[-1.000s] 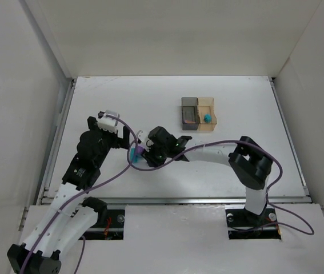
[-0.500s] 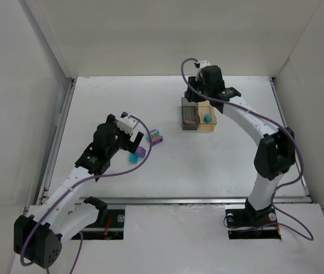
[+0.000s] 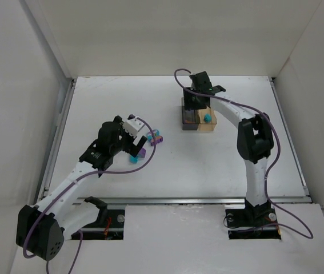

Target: Sort the legos into containers by color

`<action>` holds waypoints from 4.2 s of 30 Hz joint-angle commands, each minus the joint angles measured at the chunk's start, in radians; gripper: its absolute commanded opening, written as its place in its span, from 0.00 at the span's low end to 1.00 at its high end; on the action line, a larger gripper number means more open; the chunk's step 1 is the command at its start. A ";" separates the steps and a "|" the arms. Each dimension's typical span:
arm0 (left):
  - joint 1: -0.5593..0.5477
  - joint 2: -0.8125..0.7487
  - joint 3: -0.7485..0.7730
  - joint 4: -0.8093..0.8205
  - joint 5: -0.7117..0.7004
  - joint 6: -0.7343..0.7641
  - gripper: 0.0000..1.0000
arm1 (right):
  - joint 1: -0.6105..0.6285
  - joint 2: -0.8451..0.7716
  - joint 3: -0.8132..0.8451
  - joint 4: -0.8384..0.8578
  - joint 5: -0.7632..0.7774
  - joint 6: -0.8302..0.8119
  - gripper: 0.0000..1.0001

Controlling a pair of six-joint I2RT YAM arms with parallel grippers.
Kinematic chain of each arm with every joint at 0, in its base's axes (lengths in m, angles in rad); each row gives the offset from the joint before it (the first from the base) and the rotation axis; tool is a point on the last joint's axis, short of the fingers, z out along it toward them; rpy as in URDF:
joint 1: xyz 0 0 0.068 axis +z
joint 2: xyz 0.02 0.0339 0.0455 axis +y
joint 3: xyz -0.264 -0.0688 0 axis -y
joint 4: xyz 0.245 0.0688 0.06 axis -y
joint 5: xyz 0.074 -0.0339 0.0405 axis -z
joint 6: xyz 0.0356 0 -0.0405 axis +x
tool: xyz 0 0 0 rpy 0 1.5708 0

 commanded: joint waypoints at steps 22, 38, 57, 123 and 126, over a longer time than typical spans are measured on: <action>0.060 -0.025 0.148 -0.250 -0.807 -0.625 0.88 | 0.464 -0.228 -0.339 0.334 -0.501 -0.511 0.97; 0.088 -0.085 0.141 -0.246 -0.745 -0.591 0.88 | 0.520 -0.027 -0.239 0.398 -0.354 -0.372 0.59; 0.076 -0.245 0.076 -0.051 0.136 0.105 1.00 | 0.269 -0.295 -0.155 0.225 -0.491 -0.080 0.00; 0.017 0.306 0.409 -0.198 0.264 0.325 0.00 | -0.041 -0.216 -0.102 0.036 -0.136 0.035 0.29; 0.027 0.335 0.456 -0.189 0.273 0.298 0.00 | -0.052 -0.165 -0.032 0.015 -0.145 0.024 0.57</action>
